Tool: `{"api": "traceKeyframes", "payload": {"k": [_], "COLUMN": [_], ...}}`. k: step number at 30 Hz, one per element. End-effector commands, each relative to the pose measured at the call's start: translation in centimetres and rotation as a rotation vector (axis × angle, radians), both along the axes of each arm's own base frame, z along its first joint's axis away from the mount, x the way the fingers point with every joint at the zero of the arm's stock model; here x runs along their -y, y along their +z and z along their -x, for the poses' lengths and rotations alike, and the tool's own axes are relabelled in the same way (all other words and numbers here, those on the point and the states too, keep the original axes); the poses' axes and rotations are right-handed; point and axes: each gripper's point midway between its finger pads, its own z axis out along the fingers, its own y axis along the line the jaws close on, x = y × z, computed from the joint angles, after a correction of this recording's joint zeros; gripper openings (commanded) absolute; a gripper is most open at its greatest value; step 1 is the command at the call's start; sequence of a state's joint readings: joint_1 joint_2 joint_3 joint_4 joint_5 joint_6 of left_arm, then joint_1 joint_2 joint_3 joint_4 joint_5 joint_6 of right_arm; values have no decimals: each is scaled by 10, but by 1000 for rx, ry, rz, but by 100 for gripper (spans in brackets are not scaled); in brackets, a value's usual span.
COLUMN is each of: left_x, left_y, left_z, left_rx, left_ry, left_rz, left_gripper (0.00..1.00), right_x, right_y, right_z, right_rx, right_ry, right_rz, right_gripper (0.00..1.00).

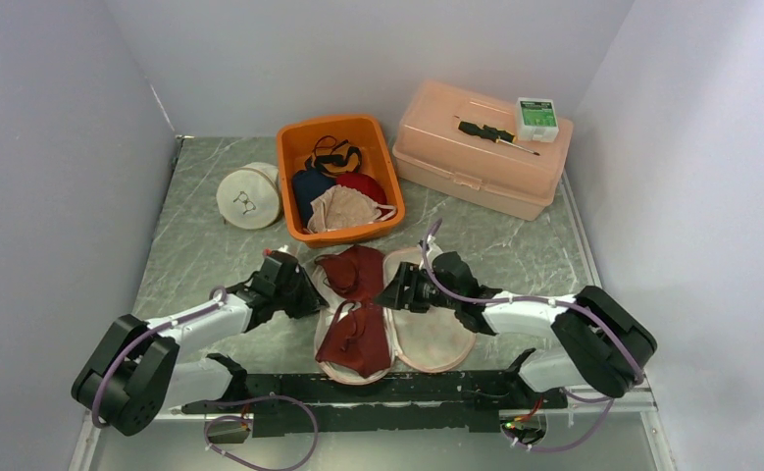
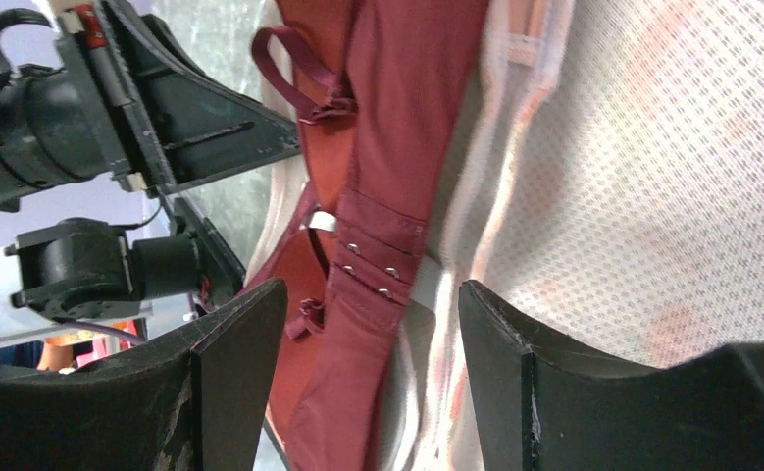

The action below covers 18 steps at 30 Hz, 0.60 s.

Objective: Unzip the laundry bag and remove the bra
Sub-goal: Pick up the bra from the laundry bag.

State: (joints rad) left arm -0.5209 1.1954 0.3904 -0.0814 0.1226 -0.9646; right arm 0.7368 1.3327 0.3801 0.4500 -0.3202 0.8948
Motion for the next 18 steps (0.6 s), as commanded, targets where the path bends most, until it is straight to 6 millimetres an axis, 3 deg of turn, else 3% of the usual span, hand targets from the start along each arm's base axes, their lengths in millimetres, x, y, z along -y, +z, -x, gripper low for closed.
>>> {"api": "traceKeyframes", "payload": {"k": [1,12,16,18], "left_x": [-24,-22,-23,-23], "left_y": [-35,-47,-45,-45], "left_z": [24,31,32,33], "left_rx": [-94,-121,-120,-117], "left_ry": [32,24,27,27], "left_rz": [-107,-104,-105,-105], "left_gripper": [25,17,16,15], "right_x": [-14,-30,-15,-5], "right_y": [9,7,14,29], "right_z": [-8,-10,-18,-22], "right_rx": [18,24,96,165], "right_ry": [6,31,-57,-101], "right_rz": [-23,-8,63,87], "right_gripper": [68,67,68,69]}}
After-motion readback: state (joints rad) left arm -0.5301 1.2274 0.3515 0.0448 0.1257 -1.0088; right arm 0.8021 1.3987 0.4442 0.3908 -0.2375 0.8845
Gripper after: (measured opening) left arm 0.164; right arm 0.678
